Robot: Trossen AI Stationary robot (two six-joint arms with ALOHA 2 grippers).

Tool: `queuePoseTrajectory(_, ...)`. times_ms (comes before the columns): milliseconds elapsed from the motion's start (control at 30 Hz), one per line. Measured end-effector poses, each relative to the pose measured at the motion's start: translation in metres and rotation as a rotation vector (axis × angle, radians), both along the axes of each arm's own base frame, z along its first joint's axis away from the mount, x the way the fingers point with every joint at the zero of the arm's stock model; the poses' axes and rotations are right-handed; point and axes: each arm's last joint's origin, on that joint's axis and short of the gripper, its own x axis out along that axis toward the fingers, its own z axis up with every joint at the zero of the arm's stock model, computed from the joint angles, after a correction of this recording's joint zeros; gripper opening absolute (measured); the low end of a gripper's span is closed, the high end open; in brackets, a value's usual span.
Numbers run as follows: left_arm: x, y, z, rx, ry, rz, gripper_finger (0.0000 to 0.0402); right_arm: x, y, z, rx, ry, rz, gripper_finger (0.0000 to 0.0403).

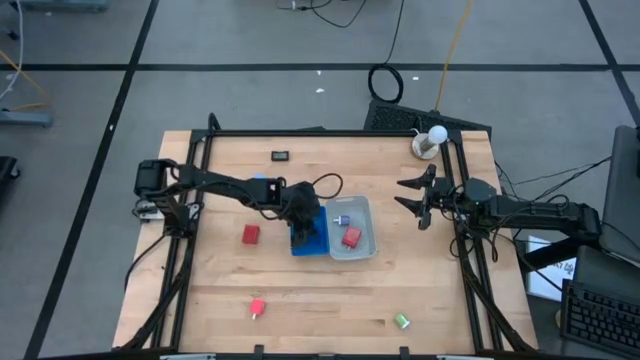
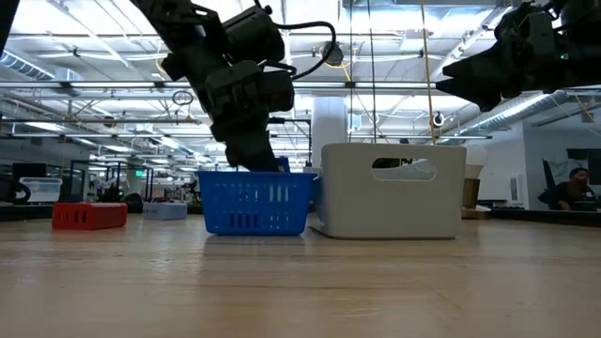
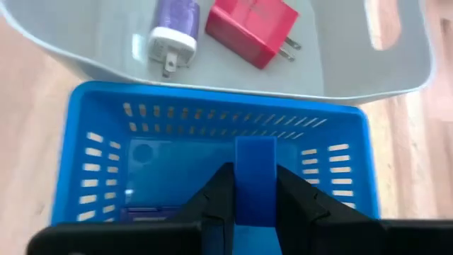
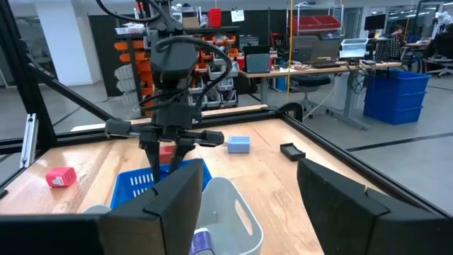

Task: Pick & Place Office items
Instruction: Put the blue digital timer into the blue bin

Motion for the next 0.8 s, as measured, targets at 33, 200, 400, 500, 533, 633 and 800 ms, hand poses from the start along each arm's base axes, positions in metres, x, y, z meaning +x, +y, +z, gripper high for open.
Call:
queuePoseTrajectory(33,-0.0001,0.0002,-0.0001,0.012,0.000,-0.002,0.0071,0.0000,0.0000,0.0000,0.000,0.000,0.000,0.0221)
queuePoseTrajectory(200,0.0000,0.0003,-0.0001,0.031,-0.006,-0.018,0.0066,0.0000,0.0000,0.0000,0.000,0.000,0.000,0.0221)
queuePoseTrajectory(400,0.0002,-0.0019,0.0000,0.024,-0.005,-0.014,0.0095,0.0000,0.0000,0.0000,0.000,0.000,0.000,0.0221)
queuePoseTrajectory(500,0.0002,-0.0020,0.0000,0.021,-0.004,-0.011,0.0110,0.0000,0.0000,0.0000,0.000,0.000,0.000,0.0221)
queuePoseTrajectory(533,0.0003,-0.0019,0.0000,0.020,-0.003,-0.009,0.0114,0.0000,0.0000,0.0000,0.000,0.000,0.000,0.0221)
queuePoseTrajectory(633,0.0002,-0.0019,0.0001,0.021,-0.004,-0.009,0.0124,0.0000,0.0000,0.0000,0.000,0.000,0.000,0.0221)
queuePoseTrajectory(800,0.0004,0.0005,-0.0004,0.095,0.002,0.045,0.0136,0.0000,0.0000,0.0000,0.000,0.000,0.000,0.0221)
